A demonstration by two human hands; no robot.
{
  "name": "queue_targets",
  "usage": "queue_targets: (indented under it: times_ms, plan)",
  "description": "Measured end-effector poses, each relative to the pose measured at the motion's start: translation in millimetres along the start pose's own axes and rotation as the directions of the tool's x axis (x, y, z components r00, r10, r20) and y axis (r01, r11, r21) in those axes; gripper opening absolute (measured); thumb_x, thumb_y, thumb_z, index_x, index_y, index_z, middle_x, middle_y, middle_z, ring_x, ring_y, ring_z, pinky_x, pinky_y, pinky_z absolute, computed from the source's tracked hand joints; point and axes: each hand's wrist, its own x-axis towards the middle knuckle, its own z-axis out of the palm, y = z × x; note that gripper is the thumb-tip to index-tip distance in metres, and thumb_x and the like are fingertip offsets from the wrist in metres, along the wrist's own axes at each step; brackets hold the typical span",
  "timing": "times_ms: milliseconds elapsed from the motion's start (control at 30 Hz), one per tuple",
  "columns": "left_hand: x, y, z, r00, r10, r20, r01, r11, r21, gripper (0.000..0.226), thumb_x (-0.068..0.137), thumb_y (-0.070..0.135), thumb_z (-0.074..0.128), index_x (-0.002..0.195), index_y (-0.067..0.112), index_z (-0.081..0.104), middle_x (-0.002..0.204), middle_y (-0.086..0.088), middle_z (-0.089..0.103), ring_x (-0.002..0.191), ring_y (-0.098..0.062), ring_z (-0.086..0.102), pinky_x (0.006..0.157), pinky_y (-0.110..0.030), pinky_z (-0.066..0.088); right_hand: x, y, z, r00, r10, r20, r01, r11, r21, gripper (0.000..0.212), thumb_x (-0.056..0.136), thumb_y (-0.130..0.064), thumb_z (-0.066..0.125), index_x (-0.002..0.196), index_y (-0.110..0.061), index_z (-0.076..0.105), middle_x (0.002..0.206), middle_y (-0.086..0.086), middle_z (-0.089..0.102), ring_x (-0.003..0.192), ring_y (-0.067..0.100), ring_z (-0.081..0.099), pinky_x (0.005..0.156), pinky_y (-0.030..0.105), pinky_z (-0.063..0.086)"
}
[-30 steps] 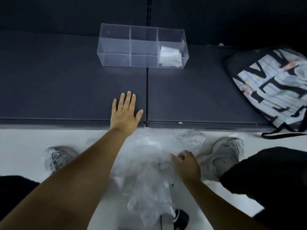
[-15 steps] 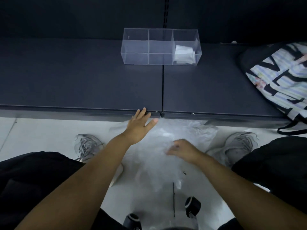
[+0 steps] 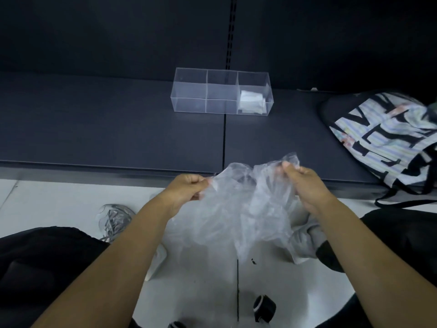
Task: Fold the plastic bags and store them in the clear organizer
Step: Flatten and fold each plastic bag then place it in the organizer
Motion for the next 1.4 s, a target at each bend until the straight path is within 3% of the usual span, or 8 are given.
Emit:
queue_targets:
  times_ms: [200, 300, 400, 567, 867, 1067, 1167, 1400]
  plan:
    - [2.9, -23.7, -27.5, 0.976, -0.214, -0.042, 0.193, 0.756, 0.626, 0.027, 0.088, 0.039, 0.065, 0.084, 0.013, 0.069, 0.063, 0.001, 0.064, 0.068, -0.015, 0.060, 0.077, -0.028, 0.046, -1.0, 0.5, -7.6, 0.984, 0.039, -0.172, -0.028, 0.998, 0.064, 0.034, 0.091, -0.037, 0.062, 0.065, -0.016, 0.069, 0.043, -0.005, 0.057, 0.037, 0.007, 0.048, 0.040, 0.014, 0.041]
    - [0.7, -16.9, -16.3, 0.993, -0.040, -0.113, 0.114, 0.605, 0.788, 0.055, 0.093, 0.047, 0.055, 0.132, 0.009, 0.054, 0.130, -0.010, 0.058, 0.122, -0.026, 0.052, 0.101, -0.034, 0.040, -1.9, -6.4, -1.2, 0.986, 0.074, -0.147, -0.062, 0.994, 0.088, 0.032, 0.091, -0.038, 0.062, 0.070, -0.016, 0.070, 0.045, -0.007, 0.060, 0.038, 0.007, 0.053, 0.041, 0.015, 0.043]
    - [-11.3, 14.1, 12.0, 0.952, 0.294, -0.078, -0.215, 0.831, 0.513, 0.068, 0.088, 0.056, 0.054, 0.145, 0.021, 0.038, 0.147, 0.002, 0.041, 0.133, -0.015, 0.038, 0.107, -0.032, 0.033, -4.4, -16.1, 9.4, 0.991, 0.115, -0.065, -0.102, 0.980, 0.170, 0.031, 0.093, -0.036, 0.061, 0.072, -0.014, 0.069, 0.050, -0.004, 0.064, 0.042, 0.011, 0.056, 0.047, 0.021, 0.048]
    - [-30.6, 42.0, 55.9, 0.918, 0.159, 0.363, -0.205, 0.974, 0.093, 0.023, 0.076, 0.045, 0.076, 0.095, 0.033, 0.073, 0.096, 0.009, 0.074, 0.092, -0.002, 0.067, 0.081, -0.020, 0.047, -8.6, -27.1, 19.1, 0.969, 0.231, 0.085, -0.246, 0.918, 0.312, 0.027, 0.093, -0.030, 0.061, 0.074, -0.011, 0.067, 0.054, 0.000, 0.066, 0.045, 0.013, 0.060, 0.049, 0.022, 0.051]
    - [-16.1, 43.7, 34.1, 0.974, -0.177, -0.139, 0.114, 0.919, -0.378, 0.023, 0.086, 0.032, 0.070, 0.074, 0.012, 0.067, 0.089, -0.016, 0.061, 0.079, -0.025, 0.060, 0.089, -0.043, 0.052, -7.8, -23.0, -13.3, 0.937, -0.058, -0.344, 0.129, 0.973, 0.189, 0.035, 0.082, -0.036, 0.073, 0.106, -0.018, 0.055, 0.102, 0.000, 0.054, 0.091, 0.013, 0.055, 0.084, 0.027, 0.046]
    - [-16.6, 50.4, 38.4, 0.958, -0.273, -0.087, 0.182, 0.815, -0.551, 0.022, 0.088, 0.029, 0.068, 0.090, 0.007, 0.071, 0.078, -0.008, 0.065, 0.068, -0.019, 0.061, 0.073, -0.032, 0.056, -45.1, -46.7, 42.1, 0.843, -0.375, 0.386, 0.527, 0.719, -0.453, 0.057, 0.066, -0.060, 0.073, 0.114, -0.032, 0.061, 0.124, -0.015, 0.042, 0.116, 0.000, 0.039, 0.095, 0.012, 0.030]
    - [-16.8, 48.9, 37.9, 0.960, -0.271, -0.075, 0.191, 0.825, -0.532, 0.021, 0.088, 0.030, 0.069, 0.074, 0.014, 0.072, 0.063, -0.001, 0.063, 0.050, -0.012, 0.060, 0.058, -0.023, 0.052, -42.4, -33.9, 60.6, 0.875, -0.462, 0.147, 0.485, 0.819, -0.307, 0.007, 0.086, -0.022, 0.069, 0.085, -0.015, 0.067, 0.102, -0.006, 0.057, 0.095, 0.007, 0.053, 0.081, 0.011, 0.039]
    - [-7.4, 40.1, 0.5, 0.937, -0.295, -0.186, 0.113, 0.760, -0.640, 0.019, 0.086, 0.028, 0.071, 0.084, 0.010, 0.064, 0.059, 0.000, 0.064, 0.048, -0.010, 0.059, 0.056, -0.025, 0.055, -25.8, -33.6, 31.6, 0.918, -0.335, -0.211, 0.351, 0.936, 0.039, 0.039, 0.093, -0.022, 0.060, 0.056, -0.014, 0.051, 0.042, -0.009, 0.044, 0.039, 0.004, 0.039, 0.049, 0.016, 0.040]
